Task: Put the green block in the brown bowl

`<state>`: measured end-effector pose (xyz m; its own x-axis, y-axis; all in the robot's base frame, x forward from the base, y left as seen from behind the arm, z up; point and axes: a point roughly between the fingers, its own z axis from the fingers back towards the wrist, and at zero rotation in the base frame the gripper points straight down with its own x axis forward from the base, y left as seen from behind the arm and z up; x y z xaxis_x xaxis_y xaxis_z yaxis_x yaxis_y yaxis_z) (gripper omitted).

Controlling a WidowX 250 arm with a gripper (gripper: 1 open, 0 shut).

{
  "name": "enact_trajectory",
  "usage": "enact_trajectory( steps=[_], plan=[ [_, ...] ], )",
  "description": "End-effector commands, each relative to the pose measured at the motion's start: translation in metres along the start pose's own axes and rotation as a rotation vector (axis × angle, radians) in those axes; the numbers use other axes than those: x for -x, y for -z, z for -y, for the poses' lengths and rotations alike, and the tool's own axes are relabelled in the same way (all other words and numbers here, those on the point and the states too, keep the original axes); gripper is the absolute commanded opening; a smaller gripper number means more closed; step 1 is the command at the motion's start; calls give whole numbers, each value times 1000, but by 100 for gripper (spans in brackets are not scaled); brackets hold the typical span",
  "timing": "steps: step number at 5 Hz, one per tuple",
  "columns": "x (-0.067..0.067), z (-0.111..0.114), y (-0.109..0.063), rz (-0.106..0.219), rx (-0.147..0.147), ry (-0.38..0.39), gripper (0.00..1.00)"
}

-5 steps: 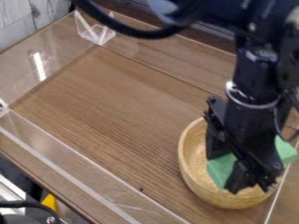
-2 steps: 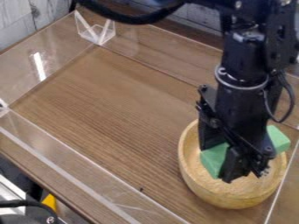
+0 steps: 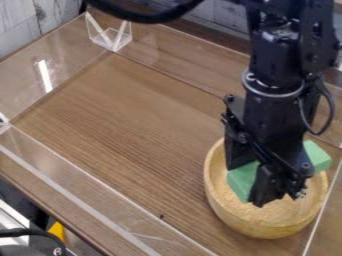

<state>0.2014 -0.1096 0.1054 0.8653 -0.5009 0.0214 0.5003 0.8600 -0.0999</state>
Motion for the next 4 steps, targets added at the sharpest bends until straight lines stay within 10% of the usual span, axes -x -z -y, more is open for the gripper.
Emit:
enact_trajectory(
  steps=[1,4],
  plan=[
    [-10,-2,-17,67,0,3,0],
    [-12,-5,-16,68,4,-10,0]
  ],
)
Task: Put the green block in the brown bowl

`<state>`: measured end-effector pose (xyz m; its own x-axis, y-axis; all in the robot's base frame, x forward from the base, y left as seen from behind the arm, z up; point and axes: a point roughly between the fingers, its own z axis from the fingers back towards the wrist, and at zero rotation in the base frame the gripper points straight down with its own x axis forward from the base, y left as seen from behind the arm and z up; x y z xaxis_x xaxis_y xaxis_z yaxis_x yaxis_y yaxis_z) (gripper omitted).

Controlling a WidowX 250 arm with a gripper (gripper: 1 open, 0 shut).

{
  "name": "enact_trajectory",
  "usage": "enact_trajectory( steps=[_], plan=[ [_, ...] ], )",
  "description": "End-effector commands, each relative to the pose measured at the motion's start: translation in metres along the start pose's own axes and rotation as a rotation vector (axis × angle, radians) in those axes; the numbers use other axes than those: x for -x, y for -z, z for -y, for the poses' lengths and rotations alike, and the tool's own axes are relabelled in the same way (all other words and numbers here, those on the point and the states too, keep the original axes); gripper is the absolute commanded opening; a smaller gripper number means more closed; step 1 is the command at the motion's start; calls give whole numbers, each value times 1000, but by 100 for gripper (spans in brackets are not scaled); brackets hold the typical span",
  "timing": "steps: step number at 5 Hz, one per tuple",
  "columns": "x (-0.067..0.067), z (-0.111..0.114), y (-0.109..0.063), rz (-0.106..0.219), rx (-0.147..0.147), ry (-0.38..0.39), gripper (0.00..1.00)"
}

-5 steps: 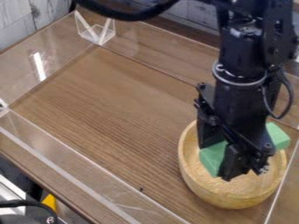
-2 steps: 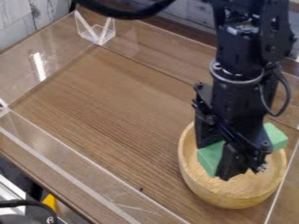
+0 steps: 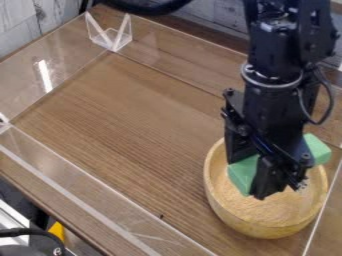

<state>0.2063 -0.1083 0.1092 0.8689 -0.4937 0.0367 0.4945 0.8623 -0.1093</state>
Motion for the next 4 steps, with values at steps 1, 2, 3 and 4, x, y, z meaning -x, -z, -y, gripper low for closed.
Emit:
enact_trajectory(
  steps=[1,2,3,4],
  plan=[
    [-9,-2,-11,50,-3,-4,0],
    [-9,-1,-9,46,-7,-3,0],
    [-8,0,-7,40,-10,0,0],
    [-8,1,-5,35,-14,3,0]
  ],
)
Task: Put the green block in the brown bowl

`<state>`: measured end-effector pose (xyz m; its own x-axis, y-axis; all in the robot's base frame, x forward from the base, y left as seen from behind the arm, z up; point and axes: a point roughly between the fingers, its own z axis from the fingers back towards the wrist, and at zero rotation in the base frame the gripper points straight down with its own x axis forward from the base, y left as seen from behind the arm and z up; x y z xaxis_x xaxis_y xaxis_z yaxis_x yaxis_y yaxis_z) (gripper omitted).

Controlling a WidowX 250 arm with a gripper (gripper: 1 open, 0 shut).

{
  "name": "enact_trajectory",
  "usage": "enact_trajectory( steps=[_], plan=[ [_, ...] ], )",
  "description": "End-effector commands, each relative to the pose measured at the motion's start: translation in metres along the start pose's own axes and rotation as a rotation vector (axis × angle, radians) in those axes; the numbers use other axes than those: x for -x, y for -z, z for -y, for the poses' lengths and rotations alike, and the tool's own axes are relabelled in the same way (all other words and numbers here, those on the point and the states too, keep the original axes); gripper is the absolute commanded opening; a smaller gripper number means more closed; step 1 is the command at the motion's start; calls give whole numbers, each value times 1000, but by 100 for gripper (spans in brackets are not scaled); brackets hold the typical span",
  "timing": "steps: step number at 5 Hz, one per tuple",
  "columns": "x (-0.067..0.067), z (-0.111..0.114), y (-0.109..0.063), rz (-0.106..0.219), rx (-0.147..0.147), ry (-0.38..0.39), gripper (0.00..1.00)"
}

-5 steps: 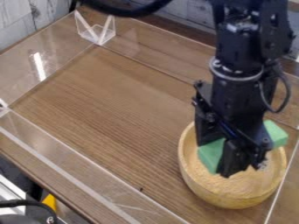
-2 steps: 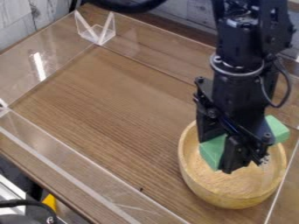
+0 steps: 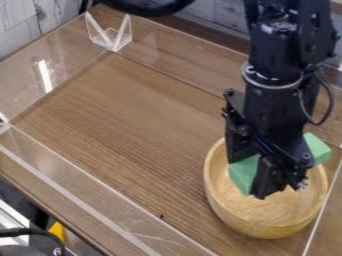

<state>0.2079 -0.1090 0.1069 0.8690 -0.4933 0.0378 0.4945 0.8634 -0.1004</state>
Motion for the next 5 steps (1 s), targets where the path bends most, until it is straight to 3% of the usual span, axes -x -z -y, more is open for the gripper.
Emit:
enact_trajectory(
  steps=[1,5],
  plan=[
    [-7,2,-6,29,-9,4,0],
    [-6,2,4,13,-24,0,0]
  ],
)
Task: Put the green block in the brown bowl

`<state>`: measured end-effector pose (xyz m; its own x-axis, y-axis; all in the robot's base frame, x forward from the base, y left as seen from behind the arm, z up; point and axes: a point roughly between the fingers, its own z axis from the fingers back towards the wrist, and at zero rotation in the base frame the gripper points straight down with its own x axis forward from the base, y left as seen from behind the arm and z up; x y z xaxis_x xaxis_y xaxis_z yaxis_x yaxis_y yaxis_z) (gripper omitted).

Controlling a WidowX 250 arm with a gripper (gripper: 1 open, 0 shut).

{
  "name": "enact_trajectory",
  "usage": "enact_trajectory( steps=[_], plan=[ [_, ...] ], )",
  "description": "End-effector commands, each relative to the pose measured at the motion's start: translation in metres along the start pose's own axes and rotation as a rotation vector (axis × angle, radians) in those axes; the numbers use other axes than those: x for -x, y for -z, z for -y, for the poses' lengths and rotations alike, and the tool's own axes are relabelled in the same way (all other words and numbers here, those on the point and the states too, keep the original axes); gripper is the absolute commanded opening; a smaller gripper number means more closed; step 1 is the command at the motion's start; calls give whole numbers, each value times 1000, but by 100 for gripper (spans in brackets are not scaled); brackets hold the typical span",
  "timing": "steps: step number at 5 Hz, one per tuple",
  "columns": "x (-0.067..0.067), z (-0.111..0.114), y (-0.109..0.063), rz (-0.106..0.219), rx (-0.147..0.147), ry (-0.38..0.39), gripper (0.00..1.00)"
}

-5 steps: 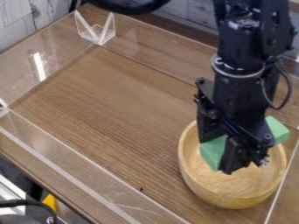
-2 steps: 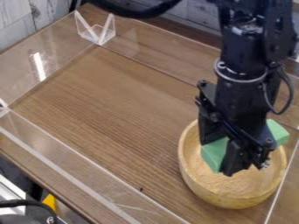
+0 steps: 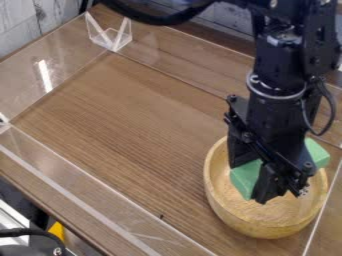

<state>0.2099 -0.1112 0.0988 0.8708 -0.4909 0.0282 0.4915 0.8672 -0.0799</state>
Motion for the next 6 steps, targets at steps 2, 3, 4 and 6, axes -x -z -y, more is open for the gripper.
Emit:
enact_trajectory(
  steps=[2,3,4,6],
  plan=[
    [-3,2,3,13,-10,-3,0],
    [-2,2,6,9,-13,-11,0],
    [-2,2,8,4,-15,-19,0],
    [-1,1,9,-5,-16,-37,0]
  ],
)
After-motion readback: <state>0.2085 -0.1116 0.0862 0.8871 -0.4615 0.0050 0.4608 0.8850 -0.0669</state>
